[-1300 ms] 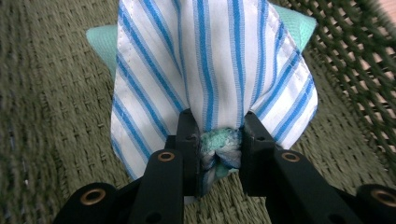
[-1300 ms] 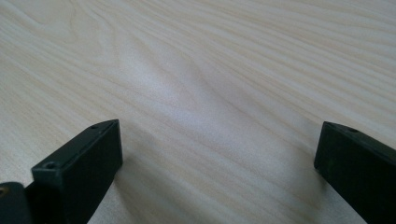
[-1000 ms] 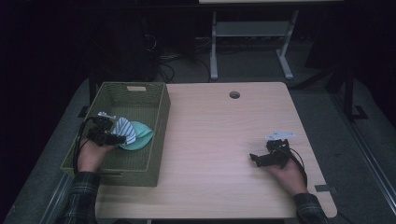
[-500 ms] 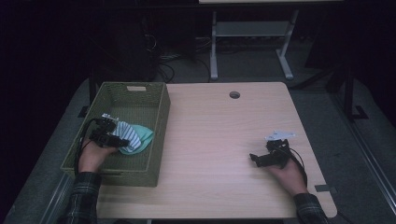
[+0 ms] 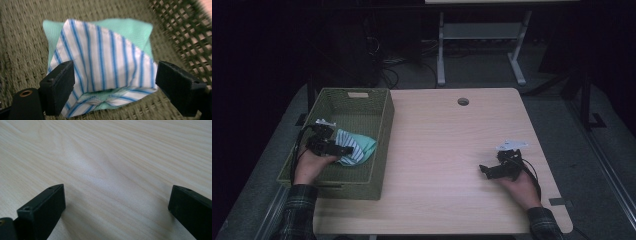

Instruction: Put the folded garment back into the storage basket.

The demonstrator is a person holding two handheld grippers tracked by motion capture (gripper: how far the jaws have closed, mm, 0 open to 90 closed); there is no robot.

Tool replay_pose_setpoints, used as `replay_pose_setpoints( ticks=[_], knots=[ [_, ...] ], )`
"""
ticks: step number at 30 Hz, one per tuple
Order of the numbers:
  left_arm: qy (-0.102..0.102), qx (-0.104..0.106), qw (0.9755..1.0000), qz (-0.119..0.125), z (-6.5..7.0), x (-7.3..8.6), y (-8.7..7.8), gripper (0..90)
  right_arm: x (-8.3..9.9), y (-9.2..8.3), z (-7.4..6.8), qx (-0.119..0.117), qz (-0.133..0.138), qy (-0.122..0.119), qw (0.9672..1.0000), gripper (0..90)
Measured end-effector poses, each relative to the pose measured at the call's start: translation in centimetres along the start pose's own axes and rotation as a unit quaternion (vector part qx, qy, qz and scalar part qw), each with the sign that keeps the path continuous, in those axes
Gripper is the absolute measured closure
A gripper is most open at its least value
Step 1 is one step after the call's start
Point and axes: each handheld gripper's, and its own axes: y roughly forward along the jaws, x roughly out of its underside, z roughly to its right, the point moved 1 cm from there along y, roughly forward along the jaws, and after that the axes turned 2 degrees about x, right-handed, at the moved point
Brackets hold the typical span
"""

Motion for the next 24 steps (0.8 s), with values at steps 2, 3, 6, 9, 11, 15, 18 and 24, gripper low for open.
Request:
replay_pose_setpoints(
  ticks=[2,3,6,9,11,15,18,24],
  knots=[
    [0.002,0.005,0.9999,0.011,0.4,-0.2,-0.5,15.2,0.0,0.0,0.0,0.000,0.000,0.000,1.0000,0.5],
    [0.005,0.003,0.9999,0.014,0.7,-0.4,-0.7,15.2,0.0,0.0,0.0,0.000,0.000,0.000,1.0000,0.6],
    [0.013,0.009,0.9997,0.021,1.6,-0.9,-1.2,15.2,0.0,0.0,0.0,0.000,0.000,0.000,1.0000,0.6],
    [0.023,0.018,0.9991,0.030,2.5,-1.6,-1.7,15.3,0.0,0.0,0.0,0.000,0.000,0.000,1.0000,0.6],
    [0.025,0.023,0.9988,0.034,3.2,-2.0,-2.0,15.3,0.0,0.0,0.0,0.000,0.000,0.000,1.0000,0.6],
    [0.036,0.033,0.9978,0.043,4.7,-2.8,-2.5,15.3,0.0,0.0,0.0,0.000,0.000,0.000,1.0000,0.6],
    [0.046,0.037,0.9969,0.052,5.9,-3.4,-2.9,15.3,0.0,0.0,0.0,0.002,0.000,0.000,1.0000,0.6],
    [0.061,0.054,0.9951,0.058,7.7,-4.3,-3.2,15.3,0.0,0.0,0.0,0.002,0.000,0.001,1.0000,0.6]
  ],
)
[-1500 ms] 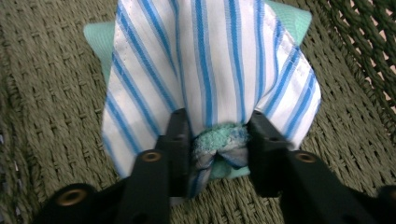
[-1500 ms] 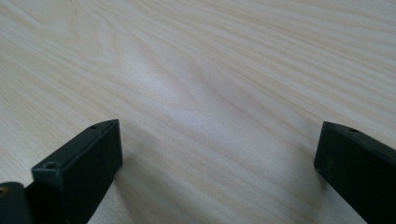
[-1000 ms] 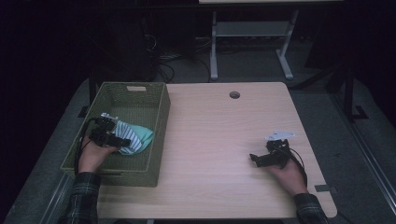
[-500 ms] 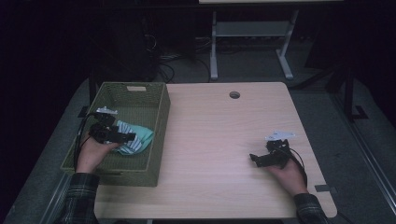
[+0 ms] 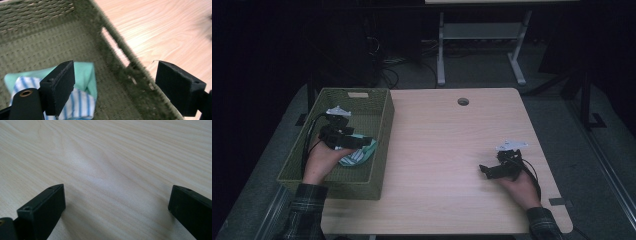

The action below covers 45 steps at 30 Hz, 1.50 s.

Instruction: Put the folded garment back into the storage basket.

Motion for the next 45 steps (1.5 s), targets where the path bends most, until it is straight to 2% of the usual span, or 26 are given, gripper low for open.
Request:
replay_pose_setpoints(
  ticks=[13,25,35,40,45],
  knots=[
    [0.033,0.029,0.9990,0.011,4.7,-2.1,1.5,15.4,0.0,0.0,0.0,0.001,0.001,0.001,1.0000,0.6],
    [0.063,0.056,0.9964,0.005,8.7,-3.1,4.4,15.4,0.0,0.0,0.0,0.000,-0.001,0.003,1.0000,0.6],
    [0.079,0.073,0.9942,0.008,11.5,-2.8,7.5,15.4,0.0,0.0,0.0,0.000,0.000,0.001,1.0000,0.6],
    [0.090,0.089,0.9919,-0.003,12.7,-2.0,9.3,15.4,0.0,0.0,0.0,0.001,0.001,0.001,1.0000,0.6],
    [0.099,0.097,0.9902,-0.015,13.5,-1.0,11.2,15.4,0.0,0.0,0.0,0.000,0.001,0.001,1.0000,0.6]
  ],
)
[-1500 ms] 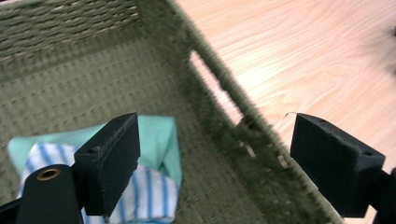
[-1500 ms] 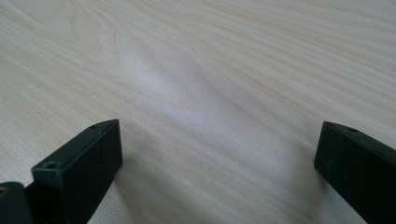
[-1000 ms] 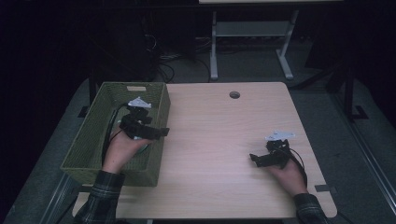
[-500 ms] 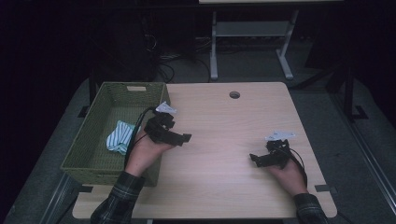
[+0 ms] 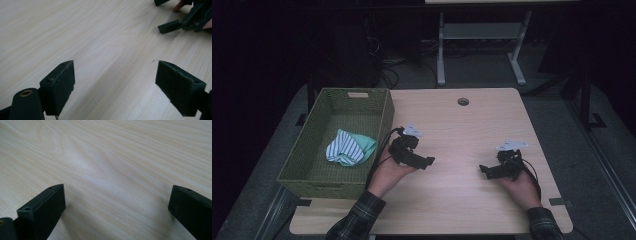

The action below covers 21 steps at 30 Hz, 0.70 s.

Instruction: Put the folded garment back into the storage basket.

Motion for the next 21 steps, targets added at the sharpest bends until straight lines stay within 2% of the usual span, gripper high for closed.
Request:
replay_pose_setpoints(
  ticks=[11,19,21],
  knots=[
    [0.005,-0.008,0.9997,-0.024,0.4,2.1,4.1,15.3,0.0,0.0,0.0,0.000,0.000,0.000,1.0000,0.6],
    [0.009,-0.016,0.9987,-0.048,0.1,3.5,6.1,15.3,0.0,0.0,0.0,0.000,0.000,-0.001,1.0000,0.6],
    [0.017,-0.024,0.9979,-0.057,0.0,3.7,6.4,15.3,0.0,0.0,0.0,0.000,0.000,-0.001,1.0000,0.6]
  ],
)
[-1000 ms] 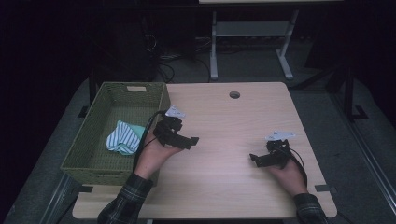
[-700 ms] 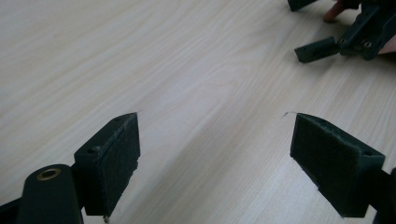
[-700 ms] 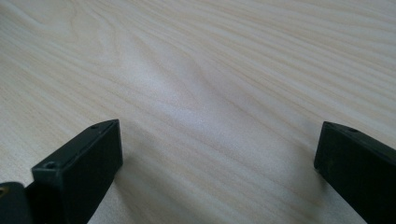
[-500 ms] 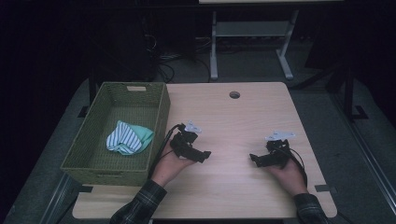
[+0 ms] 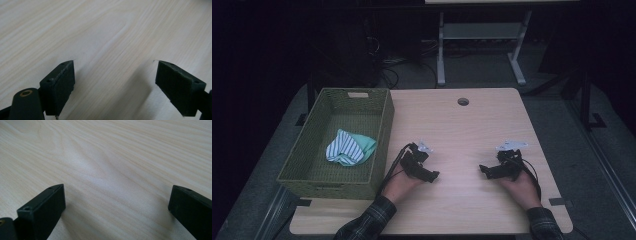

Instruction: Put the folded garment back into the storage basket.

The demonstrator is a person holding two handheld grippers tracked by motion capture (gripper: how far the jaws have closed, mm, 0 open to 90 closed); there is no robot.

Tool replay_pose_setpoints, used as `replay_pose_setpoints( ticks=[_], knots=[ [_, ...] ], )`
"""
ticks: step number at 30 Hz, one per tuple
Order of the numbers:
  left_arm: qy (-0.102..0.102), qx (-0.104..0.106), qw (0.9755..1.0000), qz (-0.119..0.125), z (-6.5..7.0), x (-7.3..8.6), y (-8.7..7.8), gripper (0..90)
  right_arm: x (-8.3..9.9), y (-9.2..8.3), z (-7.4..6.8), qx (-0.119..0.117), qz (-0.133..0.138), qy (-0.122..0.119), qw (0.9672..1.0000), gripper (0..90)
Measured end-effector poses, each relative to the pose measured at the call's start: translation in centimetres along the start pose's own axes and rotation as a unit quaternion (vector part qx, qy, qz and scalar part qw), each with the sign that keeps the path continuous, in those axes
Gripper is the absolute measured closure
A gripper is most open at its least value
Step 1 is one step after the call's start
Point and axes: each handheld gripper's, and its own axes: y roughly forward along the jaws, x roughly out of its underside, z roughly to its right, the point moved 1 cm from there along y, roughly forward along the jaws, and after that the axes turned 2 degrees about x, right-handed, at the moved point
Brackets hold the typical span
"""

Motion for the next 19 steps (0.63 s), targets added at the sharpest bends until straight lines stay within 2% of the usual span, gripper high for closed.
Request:
replay_pose_setpoints(
  ticks=[3,5,6,10,19],
  knots=[
    [0.005,-0.007,1.0000,0.005,0.1,0.1,0.1,15.0,0.0,0.0,0.0,0.000,0.000,0.000,1.0000,0.6],
    [0.022,-0.019,0.9994,0.019,0.2,0.4,0.2,14.6,0.0,0.0,0.0,0.000,-0.001,0.000,1.0000,0.6],
    [0.017,-0.021,0.9993,0.027,0.3,0.6,0.3,13.9,0.0,0.0,0.0,0.000,-0.001,0.002,1.0000,0.6],
    [0.016,-0.022,0.9983,0.051,0.4,1.2,0.3,12.9,0.0,0.0,0.0,0.000,-0.002,0.003,1.0000,0.6],
    [0.024,-0.016,0.9976,0.062,0.3,1.5,0.3,12.7,0.0,0.0,0.0,0.000,-0.002,0.003,1.0000,0.6]
  ],
)
